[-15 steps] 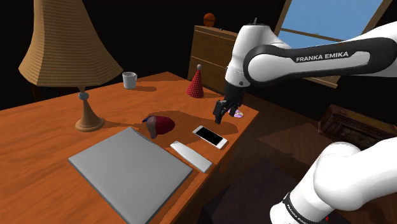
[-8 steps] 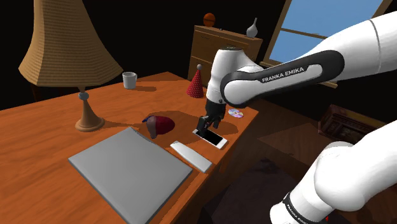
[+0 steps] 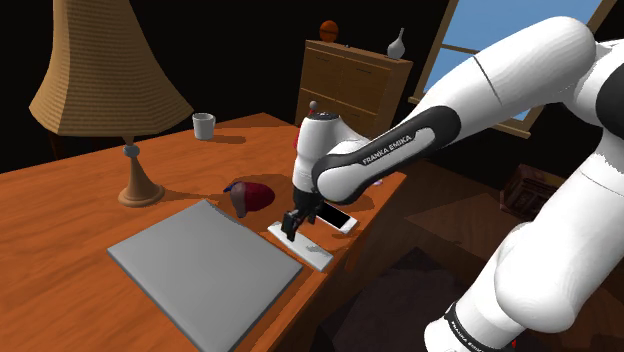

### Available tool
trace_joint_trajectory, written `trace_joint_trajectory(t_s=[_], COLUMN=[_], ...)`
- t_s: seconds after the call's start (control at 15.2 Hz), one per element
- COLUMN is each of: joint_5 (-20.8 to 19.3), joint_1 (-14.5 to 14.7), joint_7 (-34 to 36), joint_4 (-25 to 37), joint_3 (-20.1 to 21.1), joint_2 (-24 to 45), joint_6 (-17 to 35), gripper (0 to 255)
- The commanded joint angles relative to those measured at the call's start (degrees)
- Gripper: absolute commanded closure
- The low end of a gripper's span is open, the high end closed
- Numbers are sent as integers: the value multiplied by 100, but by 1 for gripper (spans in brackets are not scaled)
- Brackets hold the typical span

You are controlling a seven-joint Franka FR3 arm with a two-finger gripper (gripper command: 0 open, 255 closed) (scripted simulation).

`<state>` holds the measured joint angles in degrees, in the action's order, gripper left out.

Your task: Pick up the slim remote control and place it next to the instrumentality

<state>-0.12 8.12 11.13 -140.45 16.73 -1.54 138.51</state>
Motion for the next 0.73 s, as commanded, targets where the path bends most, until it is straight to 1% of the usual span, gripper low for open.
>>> trace_joint_trajectory(t_s=[0.0,0.4,0.66], joint_5=[-82,-301,-325], joint_1=[9,12,15], joint_7=[40,197,214], joint_4=[4,-81,-87], joint_3=[14,-13,-18], joint_2=[218,634,676], joint_6=[198,679,725], gripper=[0,0,0])
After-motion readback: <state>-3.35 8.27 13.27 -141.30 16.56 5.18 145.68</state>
